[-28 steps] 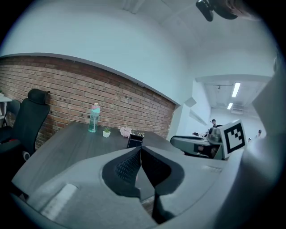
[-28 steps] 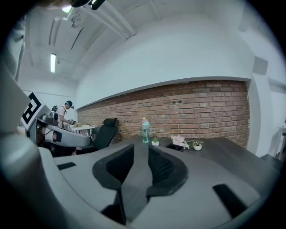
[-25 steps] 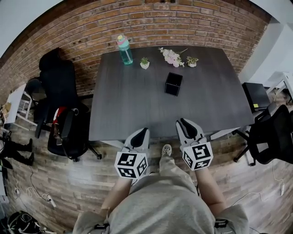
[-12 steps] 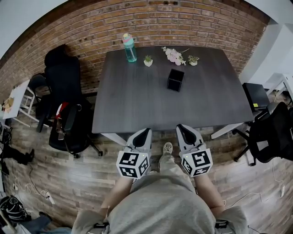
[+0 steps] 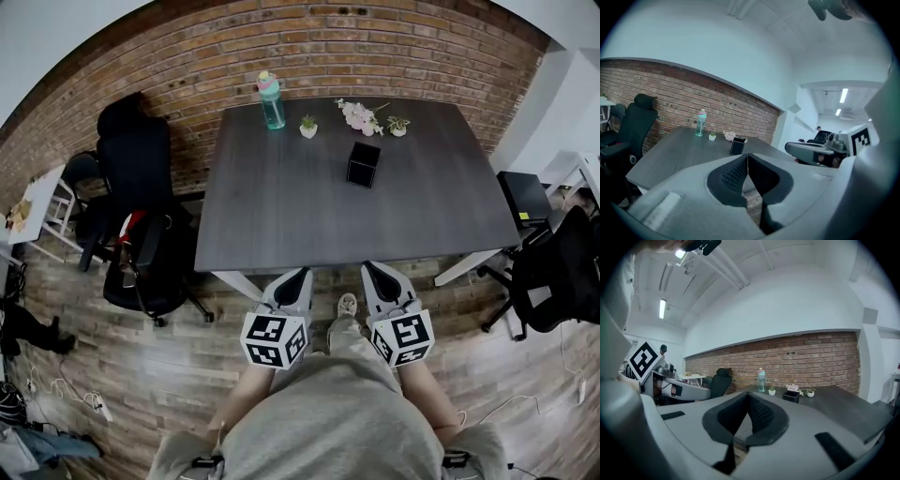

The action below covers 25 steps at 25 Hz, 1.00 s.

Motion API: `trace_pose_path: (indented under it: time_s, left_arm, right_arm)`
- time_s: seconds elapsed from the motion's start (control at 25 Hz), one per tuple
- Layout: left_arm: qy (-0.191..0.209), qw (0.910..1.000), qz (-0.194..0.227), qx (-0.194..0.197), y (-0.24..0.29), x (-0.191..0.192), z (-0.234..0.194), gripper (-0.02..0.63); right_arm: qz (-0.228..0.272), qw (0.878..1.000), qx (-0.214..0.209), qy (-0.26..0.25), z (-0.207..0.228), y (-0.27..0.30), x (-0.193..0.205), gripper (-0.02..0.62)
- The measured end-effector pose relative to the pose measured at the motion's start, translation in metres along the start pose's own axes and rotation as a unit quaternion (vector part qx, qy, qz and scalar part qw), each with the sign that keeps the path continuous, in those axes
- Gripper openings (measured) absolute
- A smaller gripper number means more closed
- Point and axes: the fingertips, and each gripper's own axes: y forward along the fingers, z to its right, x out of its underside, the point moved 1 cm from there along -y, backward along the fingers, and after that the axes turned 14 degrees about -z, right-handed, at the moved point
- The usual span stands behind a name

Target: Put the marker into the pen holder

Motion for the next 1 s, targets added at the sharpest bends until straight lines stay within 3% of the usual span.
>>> trace_pose_path:
  time_s: [1.0]
  left_arm:
    - [-0.005, 1.0, 0.007, 0.002, -0.004, -0.004, -0.014, 0.018]
  right_arm:
    - [-0.006, 1.0, -0.015, -0.006, -0.015, 0.017, -0.002, 0.002]
